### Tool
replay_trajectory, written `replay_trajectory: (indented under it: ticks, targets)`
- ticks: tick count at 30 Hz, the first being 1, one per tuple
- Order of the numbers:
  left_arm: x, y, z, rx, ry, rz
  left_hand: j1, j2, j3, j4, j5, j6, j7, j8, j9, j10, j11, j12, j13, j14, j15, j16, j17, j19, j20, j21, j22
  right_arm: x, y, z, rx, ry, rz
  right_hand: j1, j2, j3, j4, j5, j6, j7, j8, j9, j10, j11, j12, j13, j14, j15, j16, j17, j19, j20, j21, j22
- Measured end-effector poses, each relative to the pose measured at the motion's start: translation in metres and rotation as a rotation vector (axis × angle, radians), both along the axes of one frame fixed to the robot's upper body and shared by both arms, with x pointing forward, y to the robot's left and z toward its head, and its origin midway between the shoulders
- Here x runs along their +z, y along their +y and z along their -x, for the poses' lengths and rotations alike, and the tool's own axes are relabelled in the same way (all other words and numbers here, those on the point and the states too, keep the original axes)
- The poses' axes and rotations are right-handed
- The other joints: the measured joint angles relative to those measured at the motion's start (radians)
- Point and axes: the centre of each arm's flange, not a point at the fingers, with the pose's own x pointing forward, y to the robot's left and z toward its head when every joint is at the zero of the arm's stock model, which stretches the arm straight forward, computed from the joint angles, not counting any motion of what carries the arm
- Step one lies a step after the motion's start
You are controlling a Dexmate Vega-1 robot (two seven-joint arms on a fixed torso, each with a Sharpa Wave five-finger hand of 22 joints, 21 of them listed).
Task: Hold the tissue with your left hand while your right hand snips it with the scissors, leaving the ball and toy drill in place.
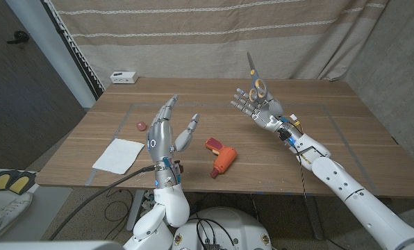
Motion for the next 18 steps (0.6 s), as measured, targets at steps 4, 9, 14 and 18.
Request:
replay_trajectory:
  ticks: [4, 9, 14, 18]
  targets:
    - [-0.0005, -0.0003, -0.0001, -0.003, 0.003, 0.002, 0.000, 0.000, -0.004, 0.004, 0.000, 0.000, 0.000, 0.001, 0.000, 0.005, -0.005, 0.000, 0.000, 0.000, 0.000, 0.000, 0.000, 0.000, 0.000, 0.000, 0.000, -0.0008, 0.0007, 0.0001, 0.004, -0.004, -0.014, 0.012, 0.002, -0.004, -0.004, 0.011, 0.000, 0.000, -0.012, -0.020, -0.012, 0.000, 0.000, -0.001, -0.011, 0.000, 0.000, 0.000, -0.007, 0.000, 0.000, 0.000]
    - [-0.0008, -0.0008, -0.0005, -0.006, 0.005, 0.004, 0.000, 0.000, -0.004, 0.004, 0.000, 0.009, -0.002, 0.007, 0.000, 0.005, -0.005, 0.000, 0.000, 0.004, 0.003, 0.000, 0.000, 0.000, 0.000, 0.000, 0.000, -0.0023, 0.0018, 0.0006, 0.012, -0.012, -0.040, 0.016, 0.005, -0.001, -0.007, 0.022, 0.010, -0.007, -0.026, -0.045, -0.021, -0.007, 0.000, -0.001, -0.021, -0.011, -0.004, 0.000, -0.029, -0.003, -0.007, 0.000]
    - [-0.0017, -0.0014, -0.0010, -0.010, 0.009, 0.005, 0.000, 0.000, -0.004, 0.004, 0.000, 0.009, -0.002, 0.007, 0.000, 0.005, -0.005, 0.004, 0.000, 0.007, 0.000, 0.000, 0.000, 0.000, 0.000, 0.000, 0.000, -0.0071, 0.0049, -0.0006, 0.023, -0.006, -0.072, 0.016, 0.005, -0.005, -0.012, 0.026, 0.013, -0.009, -0.035, -0.061, -0.027, -0.012, 0.000, -0.001, -0.029, -0.012, -0.004, 0.000, -0.032, -0.007, -0.007, 0.000]
    - [-0.0022, -0.0018, -0.0010, -0.011, 0.011, 0.005, 0.000, 0.000, -0.004, 0.004, 0.000, 0.014, -0.007, 0.007, 0.000, 0.005, -0.005, 0.004, 0.000, 0.007, 0.000, 0.000, 0.000, 0.000, 0.000, 0.000, 0.000, -0.0089, 0.0057, -0.0009, 0.028, -0.009, -0.093, 0.016, 0.005, -0.005, -0.012, 0.030, 0.013, -0.009, -0.047, -0.078, -0.037, -0.023, 0.000, -0.001, -0.036, -0.014, -0.004, 0.000, -0.040, -0.015, -0.007, 0.000]
